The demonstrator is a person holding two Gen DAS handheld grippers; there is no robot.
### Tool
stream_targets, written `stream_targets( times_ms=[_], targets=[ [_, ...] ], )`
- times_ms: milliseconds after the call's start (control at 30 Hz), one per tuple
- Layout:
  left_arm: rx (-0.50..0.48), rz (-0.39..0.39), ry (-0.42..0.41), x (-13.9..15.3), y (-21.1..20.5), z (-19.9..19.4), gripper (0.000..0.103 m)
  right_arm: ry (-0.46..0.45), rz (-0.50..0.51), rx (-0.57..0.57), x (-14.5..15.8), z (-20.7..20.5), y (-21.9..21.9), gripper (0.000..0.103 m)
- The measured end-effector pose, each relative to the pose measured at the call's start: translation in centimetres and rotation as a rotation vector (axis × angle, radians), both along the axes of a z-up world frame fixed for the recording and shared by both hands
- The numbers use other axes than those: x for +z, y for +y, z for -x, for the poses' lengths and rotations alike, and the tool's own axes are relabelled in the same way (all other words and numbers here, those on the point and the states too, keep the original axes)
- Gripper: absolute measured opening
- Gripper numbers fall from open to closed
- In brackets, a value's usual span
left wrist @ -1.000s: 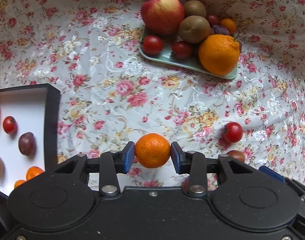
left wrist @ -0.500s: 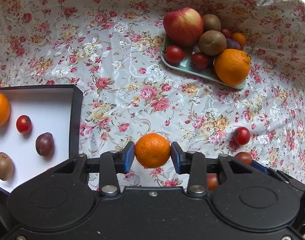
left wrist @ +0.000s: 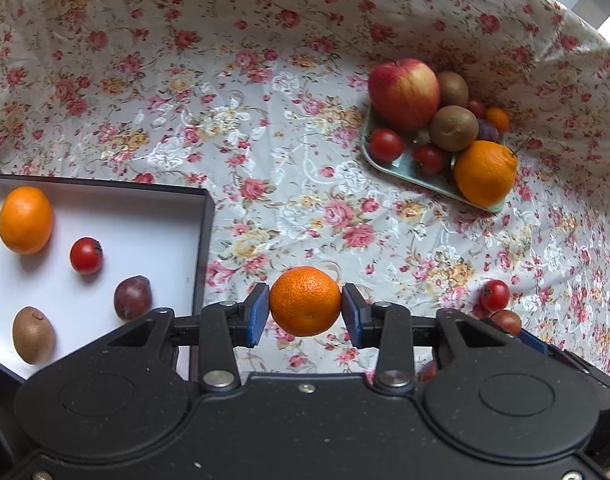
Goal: Organize fruits
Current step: 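Grasp a mandarin with the left tool while the right tool grasps a dark plum, then carry the mandarin and plum over the white box and lower them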
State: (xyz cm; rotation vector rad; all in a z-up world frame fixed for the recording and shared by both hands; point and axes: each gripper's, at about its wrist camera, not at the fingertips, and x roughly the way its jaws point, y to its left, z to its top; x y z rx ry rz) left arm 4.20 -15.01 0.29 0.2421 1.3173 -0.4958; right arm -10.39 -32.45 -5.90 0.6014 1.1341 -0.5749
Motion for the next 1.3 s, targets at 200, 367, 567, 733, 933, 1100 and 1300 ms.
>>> stream_targets(
  times_ms=[200,367,567,733,933,1100,1300],
  targets=[
    [0.028,0.008,-0.017,0.5,1.4,-0.8,0.047,-0.054,-0.016,0.028,1.2,-1.3,1.3,0.044],
    [0.06,0.015,-0.046,1.3,2.6,-1.6,0.047,-0.061,-0.026,0.068,1.2,-2.5,2.6,0.044],
    [0.103,0.027,-0.065,2.1,4.4,-2.7,0.047,-0.06,-0.03,0.083,1.1,-3.5,3.7,0.044],
    [0.141,0.024,-0.081,2.4,5.8,-3.6,0.047,-0.072,-0.032,0.099,1.2,-4.3,4.5,0.044],
    [0.174,0.036,-0.083,2.8,7.2,-4.5,0.047,-0.073,-0.041,0.128,1.0,-5.6,5.9,0.044],
    [0.188,0.036,-0.09,3.1,8.2,-5.1,0.047,-0.073,-0.045,0.145,0.9,-6.4,6.8,0.044],
    [0.214,0.034,-0.087,3.0,9.7,-5.8,0.047,-0.085,-0.048,0.157,1.0,-7.3,7.5,0.044]
  ],
)
